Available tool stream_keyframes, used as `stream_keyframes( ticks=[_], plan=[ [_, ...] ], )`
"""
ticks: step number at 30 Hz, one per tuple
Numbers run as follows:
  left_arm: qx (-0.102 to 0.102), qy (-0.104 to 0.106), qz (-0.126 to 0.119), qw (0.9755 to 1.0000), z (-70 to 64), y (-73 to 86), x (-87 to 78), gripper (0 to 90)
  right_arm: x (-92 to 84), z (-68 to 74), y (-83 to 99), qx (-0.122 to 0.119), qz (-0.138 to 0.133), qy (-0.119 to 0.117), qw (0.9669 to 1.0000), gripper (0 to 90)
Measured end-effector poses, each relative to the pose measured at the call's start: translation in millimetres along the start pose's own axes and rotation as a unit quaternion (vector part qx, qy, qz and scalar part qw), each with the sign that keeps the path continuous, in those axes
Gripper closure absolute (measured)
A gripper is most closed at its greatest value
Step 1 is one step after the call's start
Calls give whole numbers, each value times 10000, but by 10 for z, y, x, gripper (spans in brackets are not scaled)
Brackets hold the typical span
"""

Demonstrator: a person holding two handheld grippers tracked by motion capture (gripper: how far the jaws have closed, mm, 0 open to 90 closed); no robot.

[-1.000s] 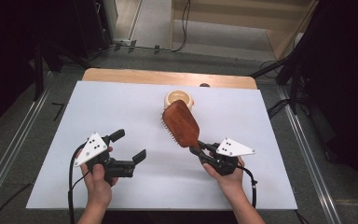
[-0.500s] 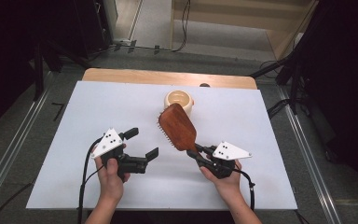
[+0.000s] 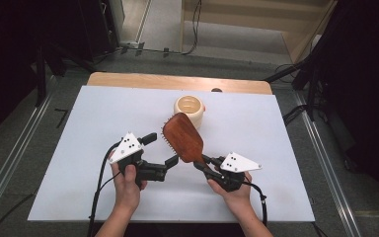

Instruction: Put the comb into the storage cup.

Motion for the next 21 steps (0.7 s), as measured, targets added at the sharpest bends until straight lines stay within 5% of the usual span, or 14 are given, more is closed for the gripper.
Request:
stream_keyframes(
  ticks=[21],
  plan=[
    [-285, 67, 111, 9995, -59, -36, 271, 0, 12, 97, 4, -7, -55, -79, 10000, 698]
  ],
)
Point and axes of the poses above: each handheld gripper's, and its own axes: x roughly forward along the jaws, y roughly out of its underside, z roughly to its left, the point moved 2 cm from there along x, roughly forward along the jaws, and after that the axes turned 12 degrees about x, right-handed, at the moved point
